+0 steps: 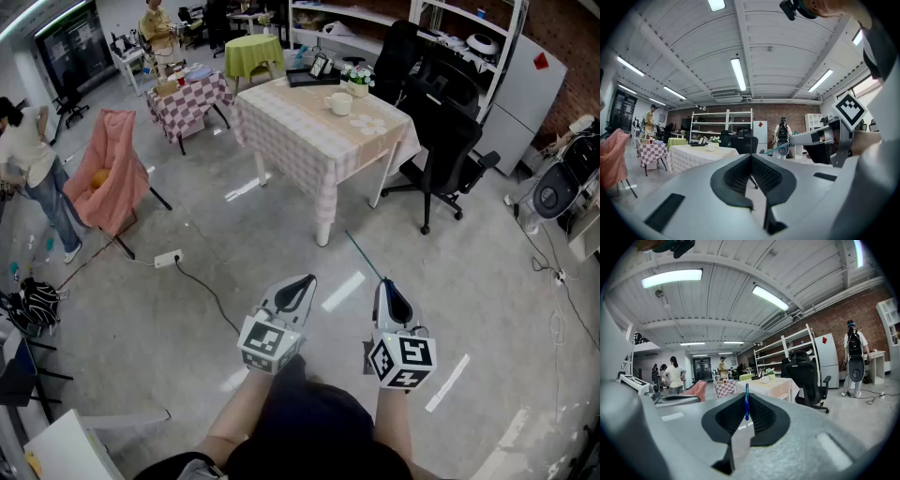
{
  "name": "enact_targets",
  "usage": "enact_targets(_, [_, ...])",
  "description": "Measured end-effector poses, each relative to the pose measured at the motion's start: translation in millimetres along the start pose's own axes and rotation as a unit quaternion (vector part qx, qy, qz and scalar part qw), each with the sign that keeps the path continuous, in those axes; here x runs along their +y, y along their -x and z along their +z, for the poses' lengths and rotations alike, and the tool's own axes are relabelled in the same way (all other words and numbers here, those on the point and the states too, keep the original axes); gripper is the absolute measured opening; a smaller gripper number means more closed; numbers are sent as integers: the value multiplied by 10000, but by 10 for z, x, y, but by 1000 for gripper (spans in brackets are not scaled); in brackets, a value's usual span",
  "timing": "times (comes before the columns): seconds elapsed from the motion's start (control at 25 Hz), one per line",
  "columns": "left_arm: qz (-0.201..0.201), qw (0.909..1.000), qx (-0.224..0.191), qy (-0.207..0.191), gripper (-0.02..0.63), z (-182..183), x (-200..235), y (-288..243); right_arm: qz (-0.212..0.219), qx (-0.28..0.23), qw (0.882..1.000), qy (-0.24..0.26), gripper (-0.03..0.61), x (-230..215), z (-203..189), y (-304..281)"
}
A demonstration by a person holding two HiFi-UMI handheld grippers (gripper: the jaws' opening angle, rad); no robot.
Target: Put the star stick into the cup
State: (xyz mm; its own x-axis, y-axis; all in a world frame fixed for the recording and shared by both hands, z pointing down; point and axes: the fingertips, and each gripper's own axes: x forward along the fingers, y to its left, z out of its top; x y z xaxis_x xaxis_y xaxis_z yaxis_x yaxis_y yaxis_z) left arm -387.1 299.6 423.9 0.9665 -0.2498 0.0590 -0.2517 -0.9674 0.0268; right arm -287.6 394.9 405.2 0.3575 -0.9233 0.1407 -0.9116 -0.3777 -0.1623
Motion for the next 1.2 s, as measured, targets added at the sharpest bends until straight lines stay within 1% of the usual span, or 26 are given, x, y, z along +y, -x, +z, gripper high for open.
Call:
enact_targets(0.16, [52,9999,5,139,12,-108,13,19,20,78,10000,52,19,-21,-86,-4])
enact_targets(0.4, [91,9995,187,239,12,-238,79,-78,-65,215,9997,38,20,-118,-159,-84])
enact_targets(0.64, [0,9995,220,215,12,-208,130,-346,-142,237,9996,-41,20,-245,-128,-197])
enact_targets(0.88, [-49,9990,297,319,12,-306,295,-701,-148,234,9996,-40,20,-368,-82,-485])
enact_targets(1.2, [-86,9986,388,353,12,-264,640,-1153,-135,262,9996,-40,20,-504,25,-1055])
